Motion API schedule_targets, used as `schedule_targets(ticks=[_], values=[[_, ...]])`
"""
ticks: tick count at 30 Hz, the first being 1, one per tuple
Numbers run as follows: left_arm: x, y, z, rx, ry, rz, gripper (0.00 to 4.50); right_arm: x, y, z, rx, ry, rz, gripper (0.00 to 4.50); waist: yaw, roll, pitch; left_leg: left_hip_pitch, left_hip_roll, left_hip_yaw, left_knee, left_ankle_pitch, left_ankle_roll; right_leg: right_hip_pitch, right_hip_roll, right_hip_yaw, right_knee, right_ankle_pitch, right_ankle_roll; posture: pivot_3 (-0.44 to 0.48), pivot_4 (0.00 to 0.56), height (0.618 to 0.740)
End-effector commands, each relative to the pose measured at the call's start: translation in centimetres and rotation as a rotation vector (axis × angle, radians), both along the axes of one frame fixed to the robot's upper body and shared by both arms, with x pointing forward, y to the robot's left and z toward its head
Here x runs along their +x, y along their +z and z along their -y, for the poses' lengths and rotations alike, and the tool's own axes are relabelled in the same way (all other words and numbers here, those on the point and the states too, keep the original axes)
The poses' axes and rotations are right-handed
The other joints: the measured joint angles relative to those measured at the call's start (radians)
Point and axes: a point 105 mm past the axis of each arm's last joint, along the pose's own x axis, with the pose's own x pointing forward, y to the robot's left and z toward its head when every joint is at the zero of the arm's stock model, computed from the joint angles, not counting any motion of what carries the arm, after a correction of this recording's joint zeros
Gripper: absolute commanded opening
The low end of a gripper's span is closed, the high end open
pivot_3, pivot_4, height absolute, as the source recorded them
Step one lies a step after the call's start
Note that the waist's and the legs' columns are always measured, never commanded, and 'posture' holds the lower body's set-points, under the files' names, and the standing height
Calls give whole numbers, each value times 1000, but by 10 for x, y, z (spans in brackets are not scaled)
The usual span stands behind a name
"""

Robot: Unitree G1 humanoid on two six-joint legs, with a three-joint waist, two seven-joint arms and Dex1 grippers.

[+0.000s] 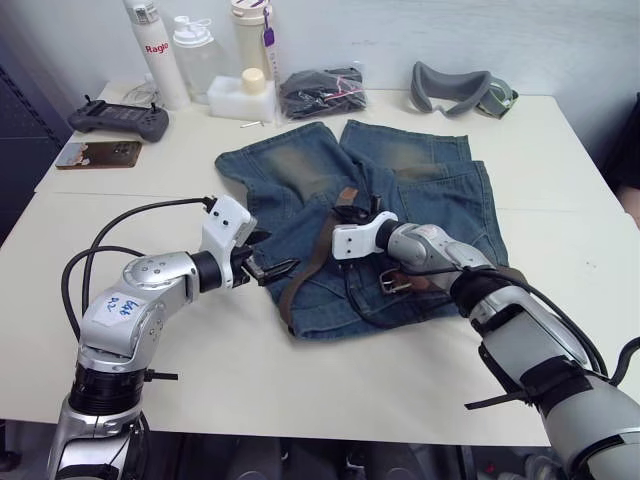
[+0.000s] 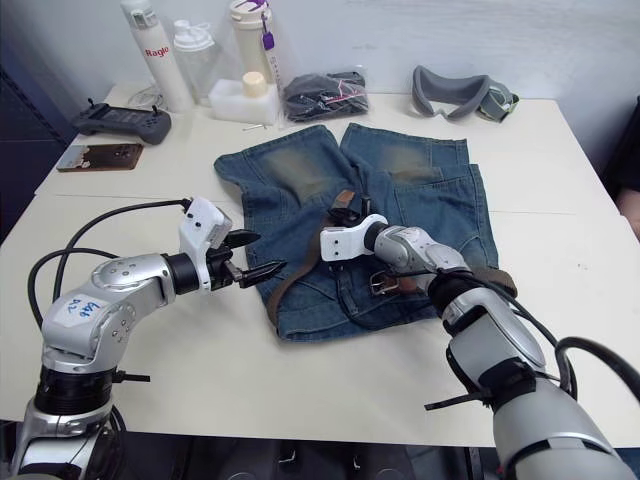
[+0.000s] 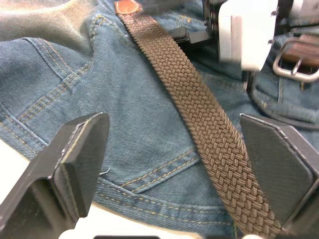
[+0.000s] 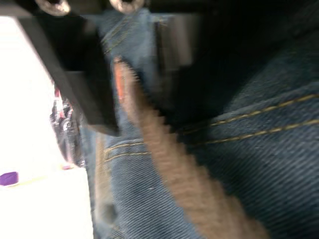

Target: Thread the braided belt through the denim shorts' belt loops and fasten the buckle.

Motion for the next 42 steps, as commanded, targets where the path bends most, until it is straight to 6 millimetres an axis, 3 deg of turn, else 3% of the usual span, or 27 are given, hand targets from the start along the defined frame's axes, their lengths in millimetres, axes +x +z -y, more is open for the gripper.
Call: schedule_targets(ticks=[1, 4, 6, 8, 11, 13, 20, 23, 26, 27, 31, 34, 36, 41, 42], values=[[-9, 34, 14, -215, -68, -1, 4500, 0, 9, 7, 19, -2, 21, 59, 1, -1, 0, 0, 0, -1, 1, 0, 0, 0, 0, 0, 0, 0, 0, 0, 150, 683], [-16, 47, 25, -385, -138, -85, 4500, -5, 32, 9, 72, 22, 78, 59, 3, -1, 0, -1, 0, -1, 1, 0, 0, -1, 0, 0, 1, 0, 0, 0, 150, 683], [-19, 49, 28, -392, -159, -102, 4500, -12, 42, 11, 100, 39, 97, 59, 4, -1, 0, -2, 0, -1, 1, 0, 0, -1, 0, 0, 0, 0, 0, 0, 150, 683], [-15, 44, 28, -351, -135, -109, 4500, -26, 40, 14, 72, 64, 49, 59, 0, -1, 0, -2, 0, -1, 0, 0, 0, -1, 1, 0, 0, 0, 0, 0, 150, 683], [-13, 37, 28, -294, -126, -115, 4500, -49, 15, 22, -6, 61, -128, 59, 0, -1, 0, -1, 0, -2, 0, 0, 0, 0, 2, 0, 0, 0, 0, 0, 150, 683], [-13, 32, 29, -257, -130, -118, 4500, -65, 9, 32, -32, 11, -224, 59, 0, -1, 0, 0, 0, -1, -1, 0, 0, 1, 1, 0, 0, 0, 0, 0, 150, 683], [-13, 26, 33, -230, -159, -123, 4500, -87, 47, 80, -147, -224, -221, 59, 8, 0, 0, 1, 0, -1, -1, 0, 0, 1, 1, 0, -1, 0, 0, 0, 150, 683], [-12, 25, 38, -229, -178, -125, 4500, -92, 60, 89, -175, -265, -245, 59, 12, 0, 0, 2, 0, -1, -2, 0, 0, 3, 1, 0, -3, 0, 0, 0, 150, 683], [-12, 23, 43, -217, -208, -128, 4500, -100, 53, 104, -243, -330, -377, 59, 17, 0, 0, 4, 0, -1, -3, 0, 0, 4, 1, 0, -3, 0, 0, 0, 150, 683], [-12, 23, 44, -216, -213, -128, 4500, -105, 47, 105, -246, -340, -440, 59, 19, 0, 0, 4, 0, -1, -3, 0, 0, 4, 1, 0, -4, 0, 0, 0, 150, 683], [-11, 22, 45, -215, -220, -126, 4500, -122, 32, 78, -111, -299, -647, 59, 16, 0, 0, 5, 0, -2, -3, 0, 0, 6, 1, 0, -5, 0, 0, 0, 150, 683], [-12, 19, 47, -207, -231, -131, 4500, -122, 23, 57, 16, -273, -759, 1172, 15, 0, 0, 6, 1, -2, -3, 0, 0, 7, 1, -1, -5, 0, 0, 0, 150, 683], [-13, 18, 49, -201, -242, -133, 4500, -119, 23, 53, 54, -267, -774, 2151, 18, 0, 0, 5, 0, -2, -3, 0, 0, 7, 1, -1, -5, 0, 0, 0, 150, 683], [-14, 16, 50, -195, -253, -133, 4500, -119, 46, 77, 112, -260, -756, 4455, 24, 0, 0, 5, -1, -4, -3, -1, 1, 9, 0, -3, -9, 0, 0, 0, 150, 683], [-13, 16, 50, -194, -253, -134, 4500, -122, 50, 82, 100, -227, -741, 4488, 25, 0, 0, 5, -1, -4, -3, -1, 2, 10, 0, -4, -10, 0, 0, 0, 150, 683]])
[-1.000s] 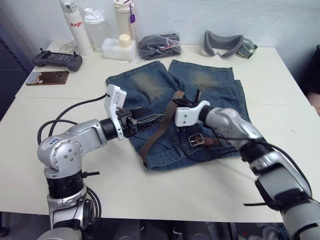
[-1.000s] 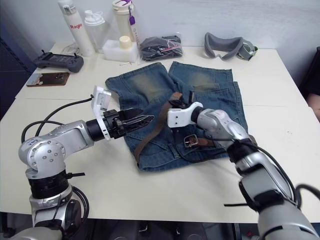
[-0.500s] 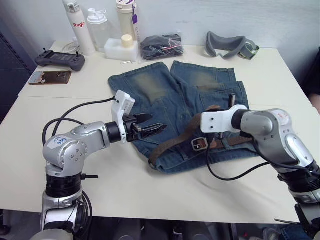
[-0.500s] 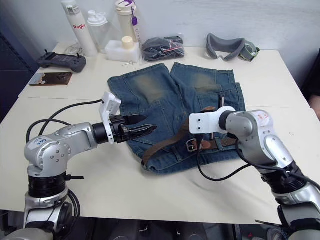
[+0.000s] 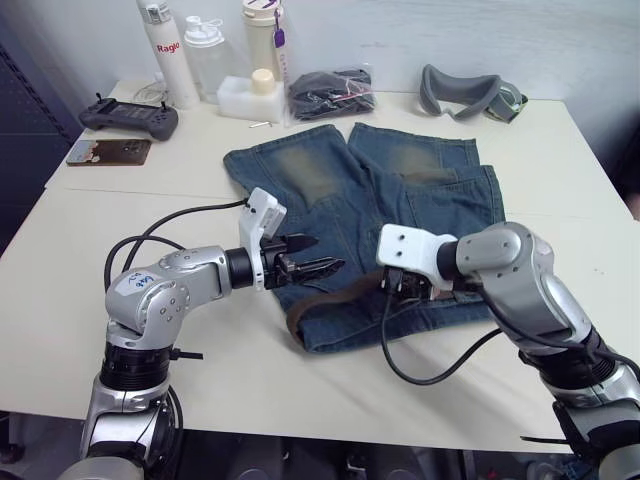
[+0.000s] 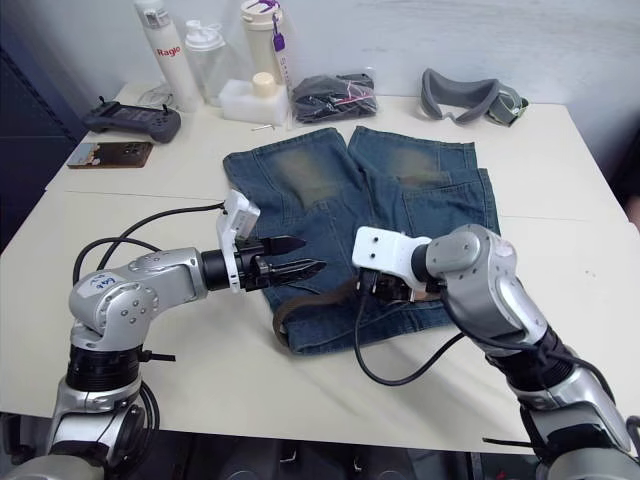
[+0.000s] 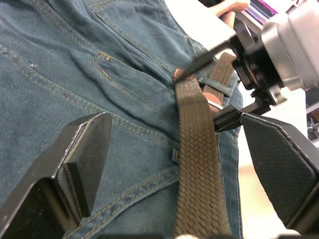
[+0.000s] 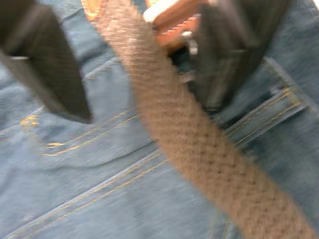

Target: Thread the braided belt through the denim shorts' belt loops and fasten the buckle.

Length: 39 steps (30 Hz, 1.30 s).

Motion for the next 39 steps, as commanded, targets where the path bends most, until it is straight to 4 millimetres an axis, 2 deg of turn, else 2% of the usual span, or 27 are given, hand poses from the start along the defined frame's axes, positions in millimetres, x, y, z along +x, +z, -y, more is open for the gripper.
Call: schedule_targets(ticks=[1, 4, 12, 19, 28, 30, 32, 39], values=[[-1, 7, 0, -4, -13, 42, 4500, -8, 26, 23, 20, 58, 79, 4488, 0, 0, 0, 0, 0, 0, 0, 0, 0, 1, 0, 0, -1, 0, 0, 0, 150, 683], [-1, 6, 2, -1, -23, 43, 4500, -17, 23, 42, -10, 85, 69, 4488, -1, 0, 0, 1, 0, -1, 0, -1, 2, 5, 0, -2, -4, 0, 1, 0, 150, 683], [-1, 5, 4, 12, -42, 53, 4500, 16, 8, 76, 24, -8, 228, 4488, -8, 0, 0, 3, 1, -1, 0, -1, 1, 6, 1, -3, -4, 2, 1, 0, 150, 683], [-1, 6, 3, 22, -42, 64, 4500, 28, -16, 81, -4, 5, 275, 4488, -4, 0, 0, 2, 1, -2, 0, -1, 1, 6, 0, -4, -5, 2, 1, 0, 150, 683], [-2, 8, 0, 33, -40, 73, 4500, 34, -19, 81, 25, 16, 312, 4488, -4, 1, 0, 2, 1, -2, 0, 0, 1, 6, 0, -4, -5, 2, 1, 0, 150, 683], [-2, 8, 0, 32, -40, 74, 4500, 36, -20, 81, 34, 13, 311, 3961, -4, 1, 0, 2, 1, -2, 0, 0, 1, 6, 0, -4, -5, 2, 1, 0, 150, 683], [-4, 10, 1, 21, -57, 69, 4500, 36, -21, 80, 38, 14, 309, 3203, -4, 1, 0, 2, 1, -2, 0, 0, 1, 6, 1, -4, -4, 2, 1, 0, 150, 683], [-10, 39, -3, -113, -123, 58, 4500, 41, 1, 69, 89, 17, 388, 35, -5, 1, 0, 2, 1, -2, 1, 0, 1, 6, 1, -4, -4, 2, 1, 0, 150, 683]])
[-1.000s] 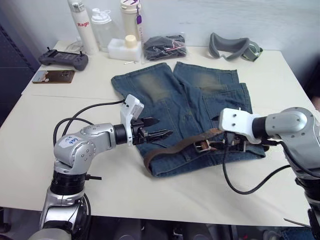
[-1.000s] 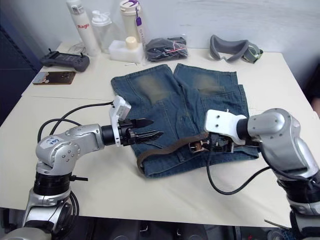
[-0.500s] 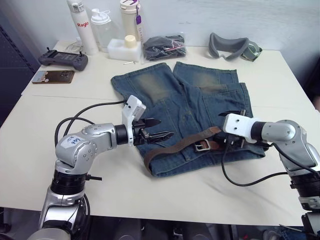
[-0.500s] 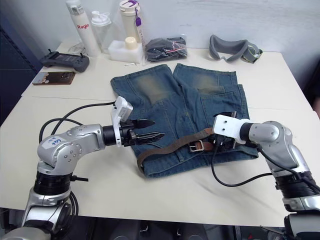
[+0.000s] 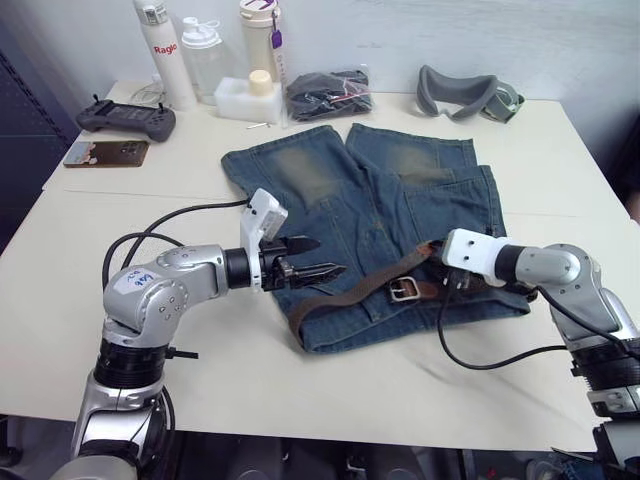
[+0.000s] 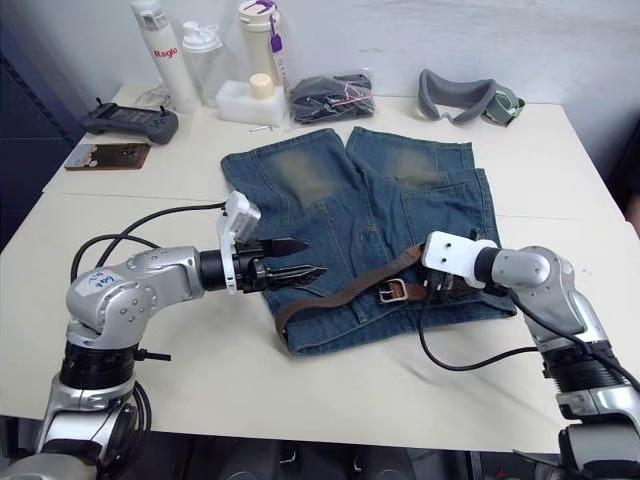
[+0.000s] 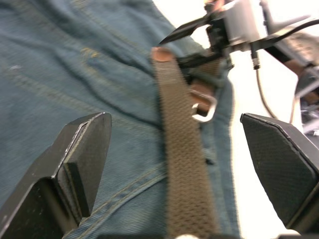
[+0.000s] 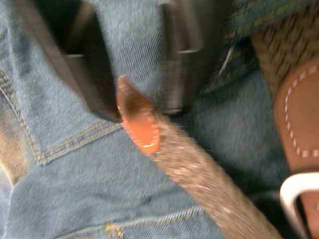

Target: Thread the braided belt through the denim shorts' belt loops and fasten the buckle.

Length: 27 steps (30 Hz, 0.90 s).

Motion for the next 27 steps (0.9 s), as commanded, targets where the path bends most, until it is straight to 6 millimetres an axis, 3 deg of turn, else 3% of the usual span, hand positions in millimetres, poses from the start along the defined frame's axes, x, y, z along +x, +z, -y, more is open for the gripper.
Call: schedule_targets(ticks=[1, 3, 6, 11, 15, 19, 27], values=[[-3, 31, -3, -120, -36, 19, 4500, 3, 33, -11, 35, 30, 119, 35, 0, 0, 0, 0, 0, 0, 0, 0, 0, 0, 0, 0, 0, 0, 0, 0, 150, 683], [0, 44, -5, -223, -41, -61, 4500, 4, 45, -20, 34, 51, 183, 35, 1, 0, 0, 0, 0, 0, 0, 0, 0, 0, 0, 0, 0, 0, 0, 0, 150, 683], [-33, 68, 3, -340, -287, -129, 4500, 4, 65, -35, 49, 79, 283, 35, 1, 0, 0, 0, 0, -1, 0, 0, 0, 0, 0, 0, 0, 0, 0, 0, 150, 683], [-40, 91, -2, -461, -407, -306, 4500, 2, 79, -50, -37, 112, 430, 35, 1, 0, 0, -1, 0, -3, 1, 0, 0, 0, 0, -2, 0, 0, 0, 0, 150, 683], [-52, 75, 4, -369, -475, -468, 4500, -7, 91, -71, -37, 166, 556, 35, -3, 0, 0, 0, 0, -3, 1, 0, 0, 1, -1, -2, 1, 0, 0, 0, 150, 683], [-48, 61, 10, -355, -453, -535, 4500, -16, 102, -79, -55, 199, 680, 35, 0, 0, 0, -1, -1, -3, 1, 1, 0, 1, -1, -2, 0, 0, 0, 0, 150, 683], [-12, 42, 27, -592, -177, -625, 4500, -38, 116, -91, -48, 246, 843, 35, 4, 0, 0, -2, -1, -4, 2, 1, 0, 1, -1, -3, 0, 0, 0, 0, 150, 683]])
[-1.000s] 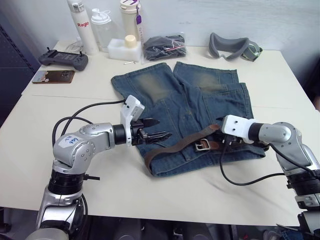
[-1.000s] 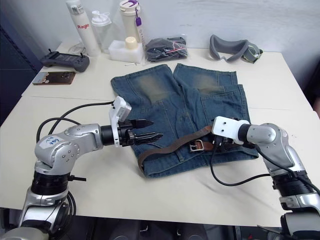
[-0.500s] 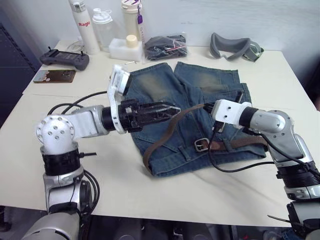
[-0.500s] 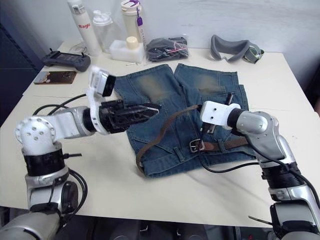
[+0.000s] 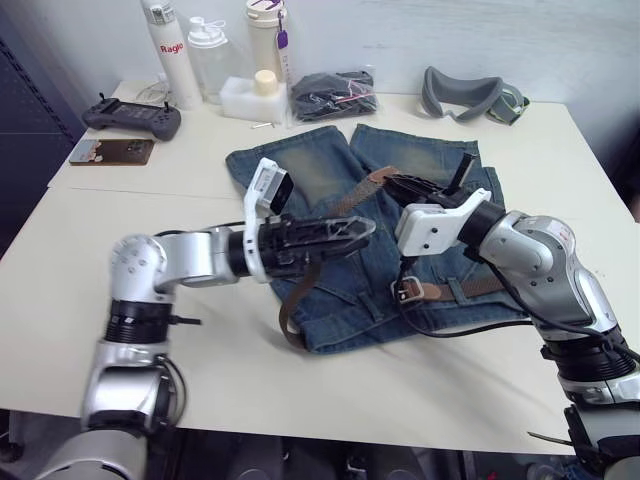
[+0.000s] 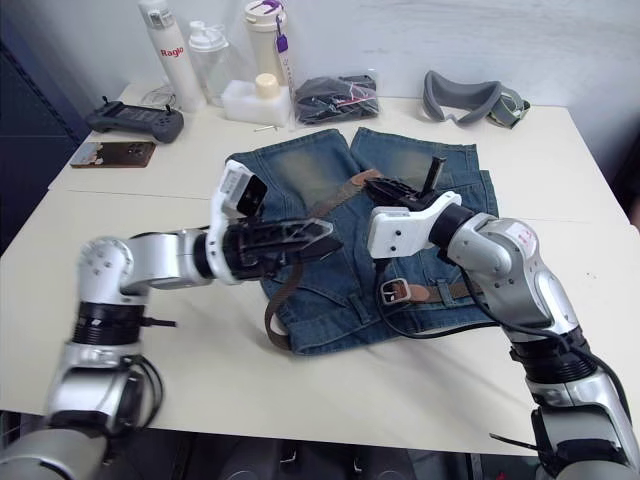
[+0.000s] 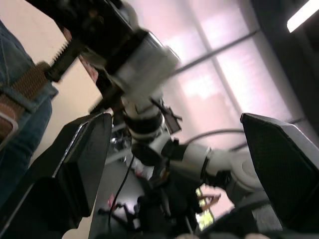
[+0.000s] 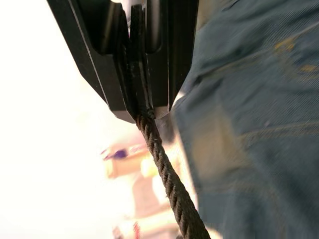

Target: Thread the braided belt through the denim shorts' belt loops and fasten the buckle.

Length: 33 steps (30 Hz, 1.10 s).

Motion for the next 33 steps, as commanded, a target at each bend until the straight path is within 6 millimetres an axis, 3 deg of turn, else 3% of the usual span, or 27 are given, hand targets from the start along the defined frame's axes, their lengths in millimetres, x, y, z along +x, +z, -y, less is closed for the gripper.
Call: schedule_targets(ticks=[1, 5, 13, 22, 33], values=[[10, 4, -1, -58, 158, -45, 4500, -14, 14, -3, 26, 20, 101, 35, -2, 0, 0, 0, 0, 0, 0, 0, 0, 0, 0, 0, 0, 0, 0, 0, 150, 683], [13, 7, 7, -129, 320, -137, 4500, -19, 11, -5, 35, 22, 121, 35, -1, 0, 0, 0, 0, 0, 0, 0, 0, 0, 0, -1, 1, 0, 0, 0, 150, 683], [16, 13, 0, -202, 570, -382, 4500, -23, -5, -5, 24, 14, 104, 35, 4, 0, 0, 0, 0, -1, 1, 0, 1, 3, 1, -2, -1, 0, 1, 0, 150, 683], [-1, 7, 10, -191, 603, -528, 4500, -18, -13, 1, 18, -45, 89, 35, 24, -1, 0, 0, -1, -3, 1, 0, 1, 5, 2, -3, -5, 1, 1, 0, 150, 683], [-1, 1, 16, -164, 587, -554, 4500, -24, -12, -5, 33, -17, 96, 35, 24, -1, 0, 0, -1, -6, 1, 0, 1, 8, 3, -5, -8, 1, 1, 0, 150, 683]])
